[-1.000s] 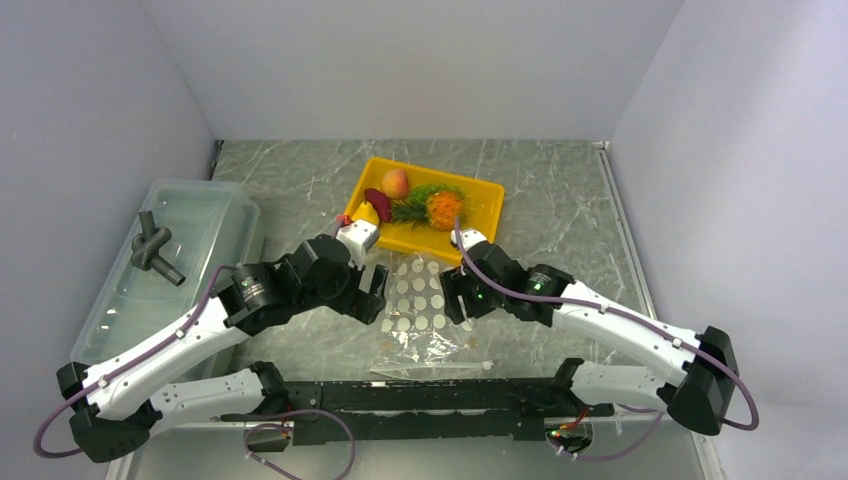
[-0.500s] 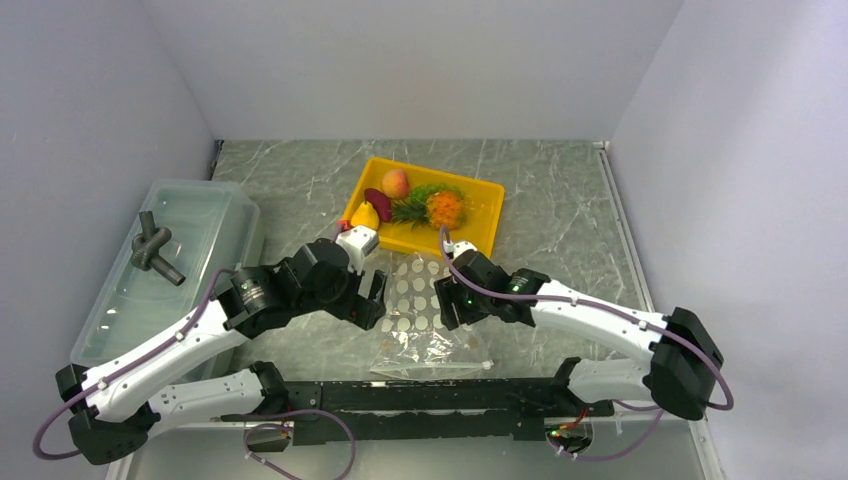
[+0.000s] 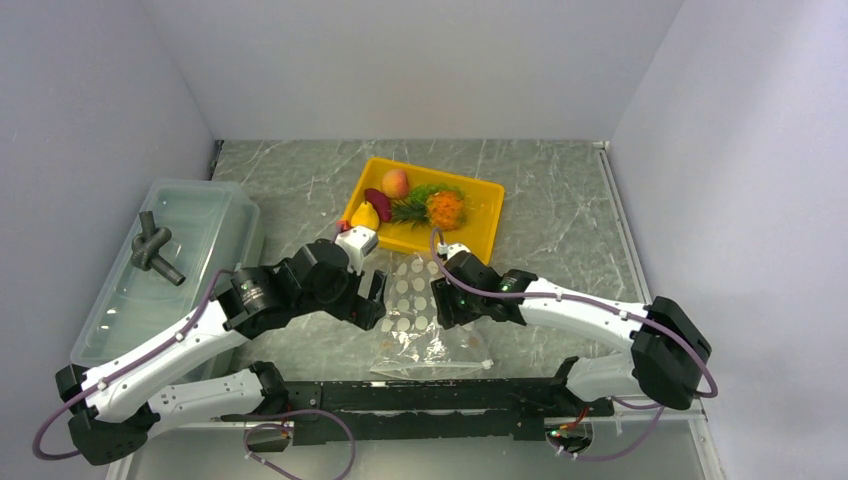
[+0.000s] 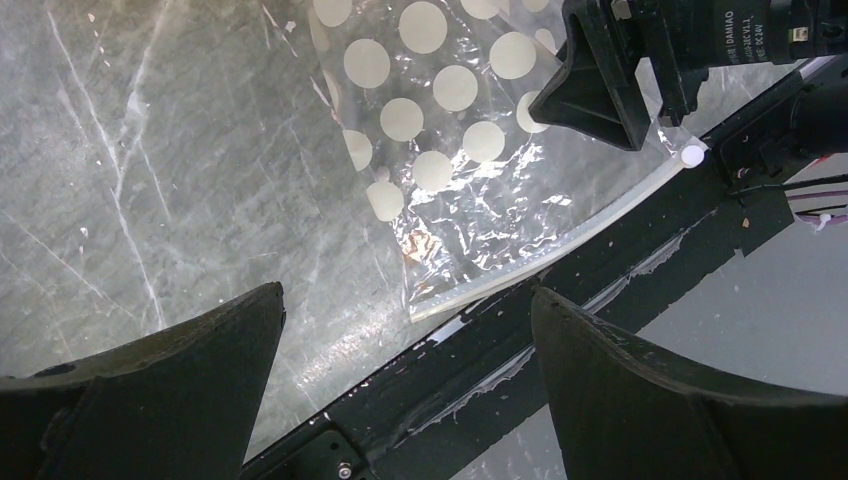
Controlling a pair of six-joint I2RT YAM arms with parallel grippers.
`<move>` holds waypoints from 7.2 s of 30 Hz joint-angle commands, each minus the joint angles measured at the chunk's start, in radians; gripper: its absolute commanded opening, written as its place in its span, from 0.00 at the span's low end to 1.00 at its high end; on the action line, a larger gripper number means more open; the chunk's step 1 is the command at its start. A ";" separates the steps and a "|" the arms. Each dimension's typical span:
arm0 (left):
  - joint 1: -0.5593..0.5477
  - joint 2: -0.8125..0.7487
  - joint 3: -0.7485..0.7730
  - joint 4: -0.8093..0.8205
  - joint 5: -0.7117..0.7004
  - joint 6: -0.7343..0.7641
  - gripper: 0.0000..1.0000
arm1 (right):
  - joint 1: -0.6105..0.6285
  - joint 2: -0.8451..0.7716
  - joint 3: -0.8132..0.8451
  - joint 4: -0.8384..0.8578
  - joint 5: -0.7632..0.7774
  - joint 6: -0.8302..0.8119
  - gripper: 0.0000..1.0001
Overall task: Place the food in the zip-top bag and seal the zipper
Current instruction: Pick up the zipper food storage bag at the center of the board, then open the zipper of the food storage bag.
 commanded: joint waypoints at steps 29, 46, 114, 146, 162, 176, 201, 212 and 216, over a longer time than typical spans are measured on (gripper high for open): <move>-0.014 0.064 -0.028 0.011 0.101 0.034 0.99 | 0.005 0.007 0.051 0.010 -0.045 -0.016 0.00; -0.257 0.132 0.027 0.071 -0.060 0.098 0.96 | 0.002 0.001 0.214 -0.130 -0.113 -0.057 0.00; -0.325 0.033 0.013 0.159 -0.093 0.352 0.56 | -0.285 0.147 0.329 -0.067 -0.992 0.096 0.00; -0.325 0.096 0.147 -0.025 -0.285 0.202 0.00 | -0.330 0.018 0.460 -0.226 -0.710 0.021 0.48; -0.325 0.266 0.409 -0.444 -0.542 -0.043 0.00 | -0.330 -0.103 0.623 -0.359 -0.390 -0.013 0.54; -0.311 0.486 0.531 -0.593 -0.653 -0.253 0.00 | -0.257 -0.169 0.543 -0.147 -0.508 0.070 0.48; -0.176 0.434 0.380 -0.192 -0.376 -0.182 0.00 | -0.149 -0.232 0.290 0.200 -0.521 0.343 0.01; -0.176 0.443 0.375 -0.149 -0.328 -0.182 0.00 | -0.115 -0.190 0.255 0.222 -0.456 0.379 0.00; -0.176 0.443 0.378 -0.136 -0.326 -0.185 0.00 | -0.084 -0.161 0.257 0.182 -0.395 0.369 0.00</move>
